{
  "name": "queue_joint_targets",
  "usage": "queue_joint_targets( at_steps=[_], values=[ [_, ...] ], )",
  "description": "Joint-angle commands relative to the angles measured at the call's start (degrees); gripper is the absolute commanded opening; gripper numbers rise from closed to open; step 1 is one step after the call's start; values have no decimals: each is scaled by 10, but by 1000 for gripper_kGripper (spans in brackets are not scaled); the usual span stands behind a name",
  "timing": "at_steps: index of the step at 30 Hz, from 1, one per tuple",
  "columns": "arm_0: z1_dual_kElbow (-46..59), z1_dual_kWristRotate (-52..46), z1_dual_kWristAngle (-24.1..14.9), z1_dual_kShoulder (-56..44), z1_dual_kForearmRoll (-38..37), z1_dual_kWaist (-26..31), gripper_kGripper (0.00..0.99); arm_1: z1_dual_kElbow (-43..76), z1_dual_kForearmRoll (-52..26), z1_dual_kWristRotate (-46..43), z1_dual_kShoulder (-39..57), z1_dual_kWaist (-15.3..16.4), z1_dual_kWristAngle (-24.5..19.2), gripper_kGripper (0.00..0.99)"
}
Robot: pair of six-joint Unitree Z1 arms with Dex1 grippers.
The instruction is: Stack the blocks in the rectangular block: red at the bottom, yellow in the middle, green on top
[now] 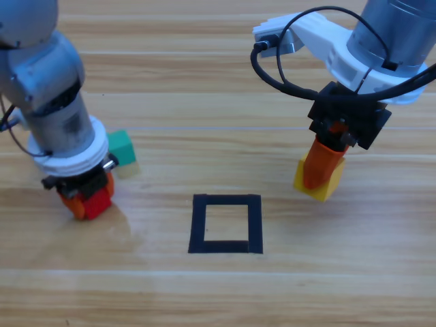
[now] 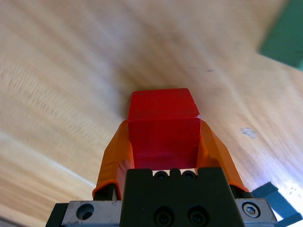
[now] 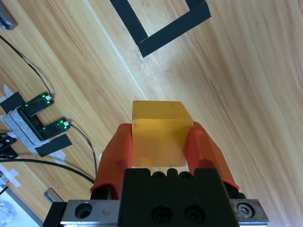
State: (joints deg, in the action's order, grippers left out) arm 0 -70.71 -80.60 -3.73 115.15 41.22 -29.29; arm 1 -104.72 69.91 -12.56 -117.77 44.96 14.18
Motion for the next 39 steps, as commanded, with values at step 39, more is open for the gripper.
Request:
queue_joint_targets(
  at_steps=[39],
  values=[
    [-246, 334, -6, 99, 141, -228, 40, 29, -15, 53, 3, -48, -50, 0]
  ],
)
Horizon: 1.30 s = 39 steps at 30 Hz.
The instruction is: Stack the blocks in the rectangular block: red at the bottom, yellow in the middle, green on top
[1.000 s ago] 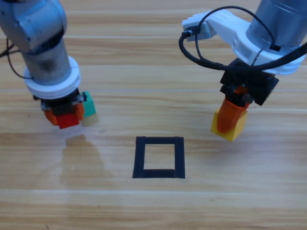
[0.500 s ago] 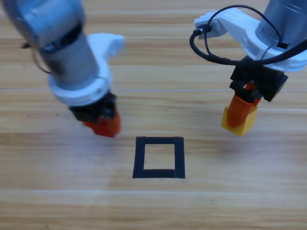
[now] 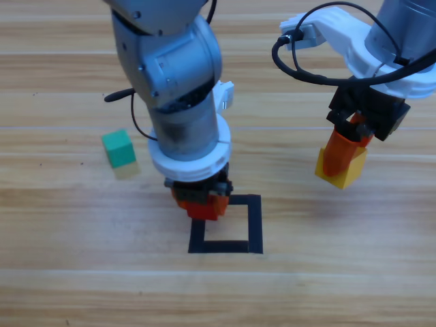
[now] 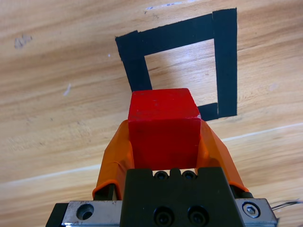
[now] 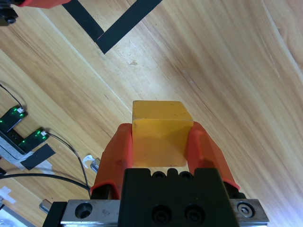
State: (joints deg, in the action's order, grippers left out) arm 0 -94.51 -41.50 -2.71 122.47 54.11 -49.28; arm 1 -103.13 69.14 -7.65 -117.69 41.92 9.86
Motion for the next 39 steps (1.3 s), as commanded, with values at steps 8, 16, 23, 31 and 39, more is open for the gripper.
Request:
queue_joint_targets(
  at_steps=[8, 16, 23, 31, 39],
  values=[
    [-33, -110, -18, 59, 15, -43, 43, 13, -8, 4, 0, -18, -6, 0],
    [-61, -111, -19, 96, 19, -46, 44, 13, -16, 6, -3, -18, -23, 0],
    [-68, -111, -20, 110, 19, -45, 44, 14, -23, 11, -5, -18, -43, 0],
    [-70, -110, -20, 119, 19, -45, 46, 12, -23, 13, -7, -18, -47, 0],
    [-74, -111, -21, 125, 19, -45, 118, 9, -27, 20, -10, -18, -58, 0]
  ],
)
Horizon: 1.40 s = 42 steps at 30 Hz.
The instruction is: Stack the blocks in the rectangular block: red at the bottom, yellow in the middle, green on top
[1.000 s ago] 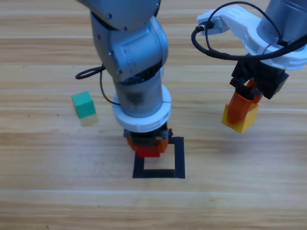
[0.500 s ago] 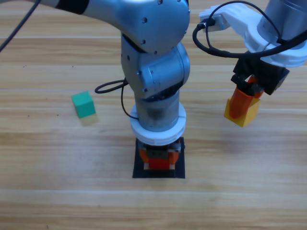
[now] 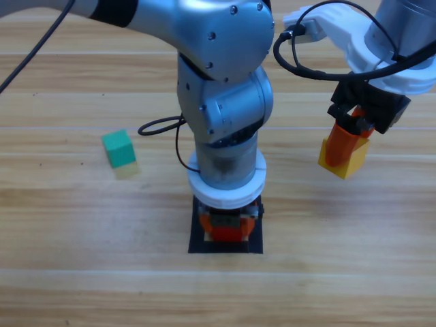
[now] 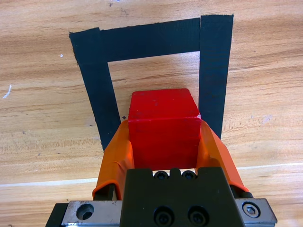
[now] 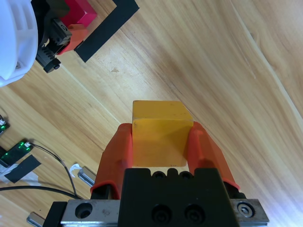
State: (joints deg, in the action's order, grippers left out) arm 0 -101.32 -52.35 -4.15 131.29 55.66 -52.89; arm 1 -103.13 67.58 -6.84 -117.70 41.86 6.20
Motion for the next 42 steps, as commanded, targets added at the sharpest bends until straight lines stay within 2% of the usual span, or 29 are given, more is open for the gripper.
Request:
queue_joint_targets(
  at_steps=[1, 4, 10, 13, 23, 29, 34, 36, 39, 42],
  values=[
    [-7, -3, -6, 38, 3, -9, 156, 9, -11, 14, -10, -17, -25, 0],
    [-8, -7, -7, 37, 3, -9, 310, 9, -12, 16, -10, -17, -25, 0],
    [-1, -18, -14, 27, 3, -9, 710, 8, -12, 17, -11, -17, -29, 0],
    [4, -23, -18, 20, 3, -9, 818, 7, -12, 17, -12, -17, -29, 0],
    [10, -36, -36, -45, 3, -9, 923, 9, -12, 17, -5, -17, -25, 0],
    [28, -28, -54, -184, 8, -10, 923, 21, -12, 12, 4, -17, -23, 0],
    [100, 7, -73, -316, 8, -3, 950, 21, -11, -27, 8, -15, 4, 0],
    [124, 53, -63, -354, 9, 26, 950, 16, -11, -58, 5, -6, 9, 0],
    [155, 162, -15, -387, 9, 96, 951, -13, -11, -119, -13, 9, 25, 0],
    [189, 205, -28, -400, 4, 132, 990, -55, 5, -133, -40, 15, 24, 0]
  ],
)
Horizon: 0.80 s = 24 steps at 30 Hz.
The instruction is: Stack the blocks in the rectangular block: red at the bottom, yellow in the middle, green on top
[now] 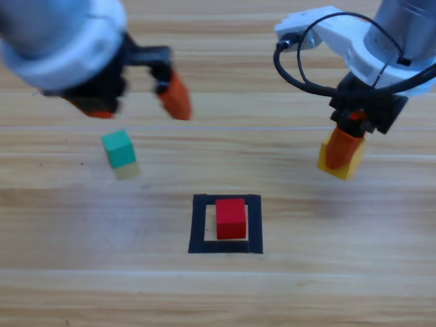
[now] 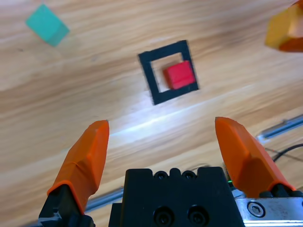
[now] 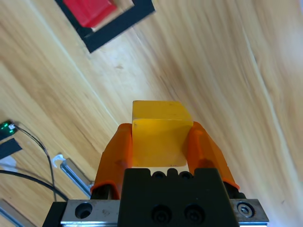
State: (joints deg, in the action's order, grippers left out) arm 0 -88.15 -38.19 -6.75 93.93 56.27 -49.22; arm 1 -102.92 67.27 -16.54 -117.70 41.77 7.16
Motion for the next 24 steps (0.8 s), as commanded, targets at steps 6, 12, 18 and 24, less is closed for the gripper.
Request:
queue_joint_targets(
  at_steps=[6, 12, 18, 24],
  values=[
    [88, 80, -5, -28, -22, 127, 990, -100, 15, 53, -65, 20, 15, 0],
    [101, 50, 5, -24, -22, 137, 990, -103, 16, 142, -81, 56, 1, 0],
    [105, 38, 24, -12, -22, 159, 990, -98, 16, 180, -98, 94, -27, 0],
    [103, 63, 51, 4, -22, 194, 990, -112, 15, 216, -119, 101, -32, 0]
  ],
)
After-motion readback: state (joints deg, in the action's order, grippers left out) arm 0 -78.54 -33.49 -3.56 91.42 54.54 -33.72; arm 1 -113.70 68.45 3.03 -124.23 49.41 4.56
